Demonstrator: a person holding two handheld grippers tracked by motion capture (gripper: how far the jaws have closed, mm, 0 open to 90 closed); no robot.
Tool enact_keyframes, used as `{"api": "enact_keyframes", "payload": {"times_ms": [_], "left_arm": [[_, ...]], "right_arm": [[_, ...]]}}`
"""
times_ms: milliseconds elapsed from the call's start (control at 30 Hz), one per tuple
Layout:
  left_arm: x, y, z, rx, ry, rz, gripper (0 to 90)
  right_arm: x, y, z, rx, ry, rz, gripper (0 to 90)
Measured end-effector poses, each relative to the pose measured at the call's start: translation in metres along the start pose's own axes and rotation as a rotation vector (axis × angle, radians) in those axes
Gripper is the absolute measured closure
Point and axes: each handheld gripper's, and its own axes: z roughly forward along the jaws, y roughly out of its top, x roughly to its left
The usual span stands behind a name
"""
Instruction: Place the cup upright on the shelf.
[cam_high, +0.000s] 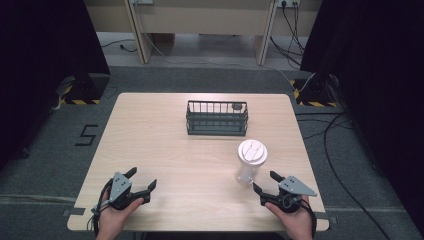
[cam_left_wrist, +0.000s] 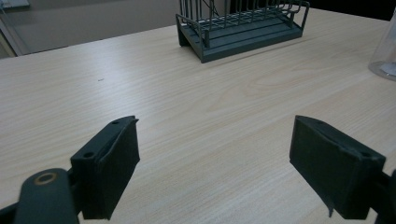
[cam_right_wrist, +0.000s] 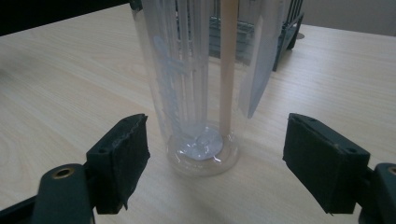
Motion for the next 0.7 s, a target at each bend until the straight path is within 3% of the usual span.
{"api": "enact_keyframes", "payload": {"times_ms": [267, 700], "left_arm": [[0.001, -0.001, 0.0, -0.001, 0.0, -0.013, 15.4], [0.002, -0.002, 0.001, 0.004, -0.008, -0.028, 15.8]], "right_arm": [[0.002, 0.005, 0.019, -0.002, 0.006, -0.021, 20.4], [0.003, 0.012, 0.043, 0.002, 0.031, -0.007, 17.3]]}}
